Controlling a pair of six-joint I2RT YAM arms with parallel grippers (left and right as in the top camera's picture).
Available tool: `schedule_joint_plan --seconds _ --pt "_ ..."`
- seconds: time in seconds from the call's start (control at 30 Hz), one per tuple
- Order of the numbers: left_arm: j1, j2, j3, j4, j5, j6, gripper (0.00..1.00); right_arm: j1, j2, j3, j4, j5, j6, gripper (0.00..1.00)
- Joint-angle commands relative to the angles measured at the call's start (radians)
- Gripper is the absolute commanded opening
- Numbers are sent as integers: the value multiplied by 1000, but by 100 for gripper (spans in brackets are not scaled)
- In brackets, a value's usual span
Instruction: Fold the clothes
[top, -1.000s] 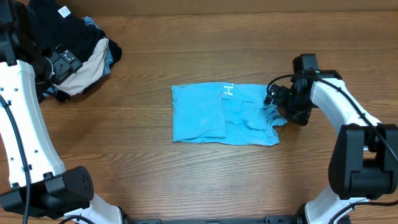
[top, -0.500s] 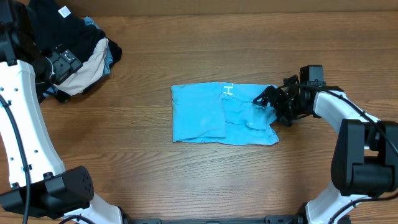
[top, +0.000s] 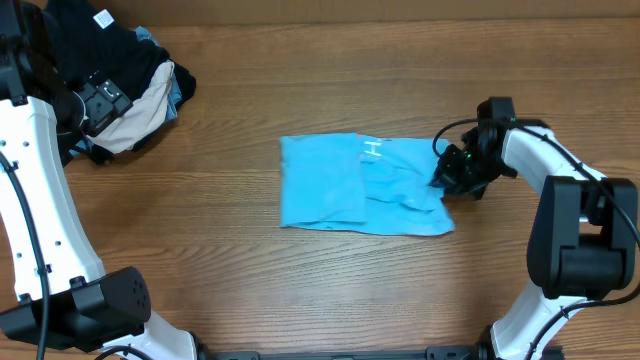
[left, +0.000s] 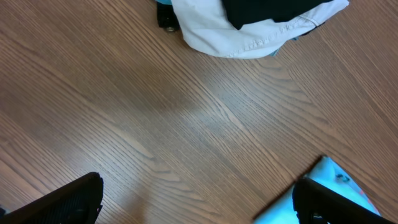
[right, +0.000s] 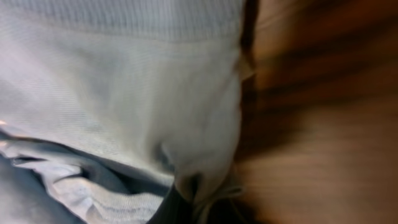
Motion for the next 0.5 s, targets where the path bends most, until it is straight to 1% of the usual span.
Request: schedule_joint_plan --seconds 0.0,0.07,0.13,0.2,0.23,0.37,0.47 --pt "-2 2 0 2 -2 12 100 27 -85 118 -66 227 5 4" --pt "-2 2 0 3 2 11 100 72 -93 136 -96 271 5 4" --pt "-2 2 0 5 5 12 100 170 -93 135 -113 361 9 4" --pt "-2 2 0 4 5 11 100 255 -93 136 -113 439 56 4" --pt "-2 2 0 4 5 12 100 327 -93 136 -112 453 63 4" --pt "-2 2 0 4 5 12 100 517 -93 135 -89 493 103 4" --pt "-2 2 0 2 5 12 100 611 -93 135 -54 509 142 4"
